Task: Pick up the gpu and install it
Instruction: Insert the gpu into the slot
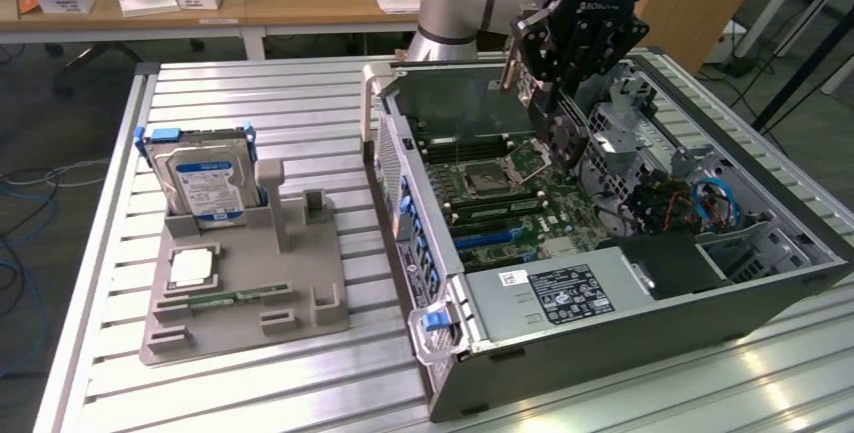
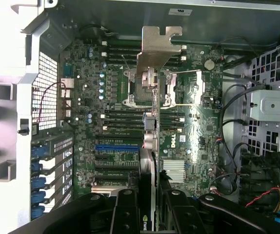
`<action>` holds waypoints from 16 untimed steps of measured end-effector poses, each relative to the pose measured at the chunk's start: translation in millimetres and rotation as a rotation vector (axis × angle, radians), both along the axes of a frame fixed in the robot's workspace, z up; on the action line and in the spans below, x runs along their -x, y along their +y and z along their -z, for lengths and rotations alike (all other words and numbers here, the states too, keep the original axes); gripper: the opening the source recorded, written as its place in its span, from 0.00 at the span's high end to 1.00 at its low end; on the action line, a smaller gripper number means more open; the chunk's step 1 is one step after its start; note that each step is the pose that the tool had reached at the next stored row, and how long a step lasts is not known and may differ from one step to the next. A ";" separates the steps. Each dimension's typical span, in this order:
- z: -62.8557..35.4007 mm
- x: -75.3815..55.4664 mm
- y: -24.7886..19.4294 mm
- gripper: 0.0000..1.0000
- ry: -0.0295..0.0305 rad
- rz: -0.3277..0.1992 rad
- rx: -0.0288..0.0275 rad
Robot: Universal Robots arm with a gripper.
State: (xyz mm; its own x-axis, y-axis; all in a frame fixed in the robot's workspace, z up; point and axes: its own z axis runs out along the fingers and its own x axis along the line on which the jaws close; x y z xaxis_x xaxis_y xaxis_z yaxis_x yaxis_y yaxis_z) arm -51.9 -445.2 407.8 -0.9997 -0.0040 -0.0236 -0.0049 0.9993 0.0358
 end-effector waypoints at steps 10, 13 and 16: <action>0.2 0.0 0.0 0.74 0.0000 -0.017 0.0000; 0.2 0.0 0.0 0.74 0.0000 -0.031 0.0000; 0.2 0.0 0.0 0.74 0.0000 -0.046 0.0000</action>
